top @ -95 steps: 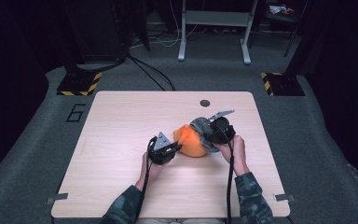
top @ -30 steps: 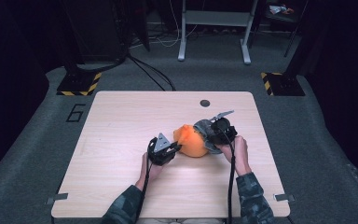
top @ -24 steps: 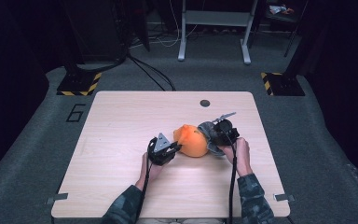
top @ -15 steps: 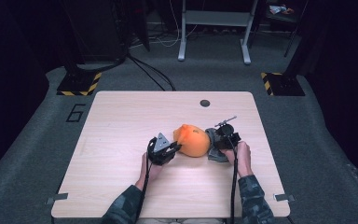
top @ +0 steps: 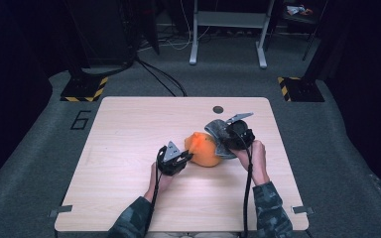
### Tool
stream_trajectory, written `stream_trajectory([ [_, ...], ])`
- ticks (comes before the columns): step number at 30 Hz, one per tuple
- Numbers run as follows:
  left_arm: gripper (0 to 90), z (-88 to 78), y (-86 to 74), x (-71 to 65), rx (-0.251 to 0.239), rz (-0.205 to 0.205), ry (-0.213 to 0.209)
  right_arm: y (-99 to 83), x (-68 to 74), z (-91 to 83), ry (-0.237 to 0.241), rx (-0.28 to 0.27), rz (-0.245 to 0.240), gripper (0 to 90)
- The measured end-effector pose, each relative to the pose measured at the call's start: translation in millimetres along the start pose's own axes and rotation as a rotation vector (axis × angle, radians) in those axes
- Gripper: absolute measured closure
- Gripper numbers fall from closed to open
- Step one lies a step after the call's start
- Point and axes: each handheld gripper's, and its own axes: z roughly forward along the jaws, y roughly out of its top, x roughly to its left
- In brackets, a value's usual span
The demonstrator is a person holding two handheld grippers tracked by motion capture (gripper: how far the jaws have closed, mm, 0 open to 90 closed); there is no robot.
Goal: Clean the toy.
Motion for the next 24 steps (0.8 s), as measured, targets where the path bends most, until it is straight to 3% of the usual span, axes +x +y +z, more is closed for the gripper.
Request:
stream_trajectory([
  [4,79.6,-0.4,0.0,0.2,0.002,-0.002,0.002,5.9,12.8,3.7,0.017,0.017,-0.045,69.7],
  [8,76.6,0.0,0.4,0.0,0.001,0.002,0.001,2.9,18.8,13.9,0.018,0.064,-0.039,69.7],
  [14,50.8,0.7,2.0,0.3,0.009,0.024,0.022,0.1,12.2,22.9,0.018,0.058,-0.038,69.8],
  [17,44.3,4.8,2.2,1.4,0.024,0.032,0.035,1.0,6.7,25.3,0.019,0.065,-0.031,69.8],
  [20,45.2,9.0,1.9,1.8,0.02,0.043,0.025,1.6,2.1,27.9,0.017,0.063,-0.022,69.8],
  [24,60.6,12.7,0.6,1.4,0.019,0.052,0.018,0.7,-2.4,32.5,0.018,0.054,0.0,69.7],
])
